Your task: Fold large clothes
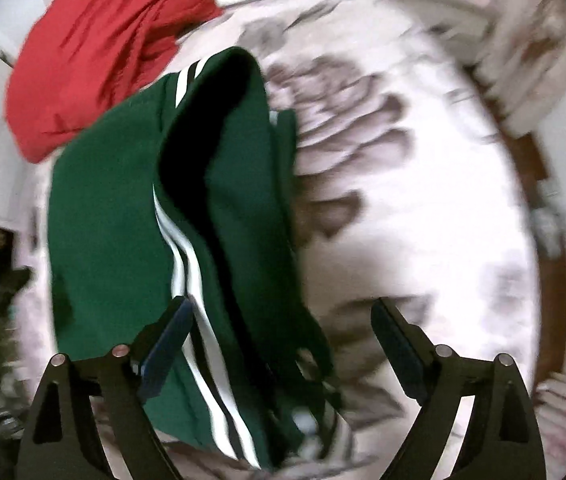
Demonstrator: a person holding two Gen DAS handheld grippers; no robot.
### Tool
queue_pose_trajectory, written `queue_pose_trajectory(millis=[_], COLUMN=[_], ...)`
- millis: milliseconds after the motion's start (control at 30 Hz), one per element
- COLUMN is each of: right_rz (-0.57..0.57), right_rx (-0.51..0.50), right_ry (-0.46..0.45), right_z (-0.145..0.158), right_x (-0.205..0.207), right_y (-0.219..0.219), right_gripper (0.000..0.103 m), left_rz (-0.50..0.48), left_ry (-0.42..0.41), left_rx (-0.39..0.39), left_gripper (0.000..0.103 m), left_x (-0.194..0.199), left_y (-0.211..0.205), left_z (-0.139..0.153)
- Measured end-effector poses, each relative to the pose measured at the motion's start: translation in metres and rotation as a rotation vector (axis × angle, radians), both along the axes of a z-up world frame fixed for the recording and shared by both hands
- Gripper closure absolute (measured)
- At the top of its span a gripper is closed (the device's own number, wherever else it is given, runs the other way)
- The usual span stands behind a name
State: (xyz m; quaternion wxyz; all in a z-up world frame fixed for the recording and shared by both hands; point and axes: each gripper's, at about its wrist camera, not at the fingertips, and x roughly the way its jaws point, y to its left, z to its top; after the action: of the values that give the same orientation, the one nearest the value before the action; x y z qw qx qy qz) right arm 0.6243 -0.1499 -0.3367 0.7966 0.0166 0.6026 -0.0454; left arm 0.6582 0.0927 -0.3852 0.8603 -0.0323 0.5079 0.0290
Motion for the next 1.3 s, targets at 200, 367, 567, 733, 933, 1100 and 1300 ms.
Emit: queue_pose_trajectory(millis=[200, 367, 567, 733, 933, 1100, 1300], right_rz=[-0.002, 0.006, -0.001, 0.009, 0.030, 0.047, 0.056], right_rx=[-0.096, -0.136, -0.148, -0.148, -0.143, -0.134, -0.117], right_ry=[-0.068, -0.144, -0.233, -0.291, -0.354, -0.419, -0.472], right_z=[0.039, 0.107, 0.192, 0.261, 0.336, 0.389, 0.430], right_x=[-0.056, -0.114, -0.195, -0.260, -0.329, -0.379, -0.427], right_y=[0.024, 0.044, 0.055, 0.065, 0.072, 0.076, 0.079], right_gripper=[0.010, 0.010, 0.010, 0.010, 0.010, 0.010, 0.010], left_rz=[0.031, 0.040, 0.038, 0.048, 0.040, 0.053, 0.062], left_ry=[-0.036, -0.100, -0.157, -0.189, -0.223, -0.265, -0.302], left_rx=[0.036, 0.054, 0.040, 0.016, 0.016, 0.034, 0.032], left_gripper=[0.008, 0.008, 0.008, 0.008, 0.008, 0.008, 0.008], left_x=[-0.061, -0.114, -0.189, -0.241, -0.297, -0.335, -0.365], left_y=[-0.027, -0.043, -0.057, -0.063, -0.072, -0.075, -0.074], left_z=[0.042, 0.097, 0.170, 0.214, 0.258, 0.289, 0.310])
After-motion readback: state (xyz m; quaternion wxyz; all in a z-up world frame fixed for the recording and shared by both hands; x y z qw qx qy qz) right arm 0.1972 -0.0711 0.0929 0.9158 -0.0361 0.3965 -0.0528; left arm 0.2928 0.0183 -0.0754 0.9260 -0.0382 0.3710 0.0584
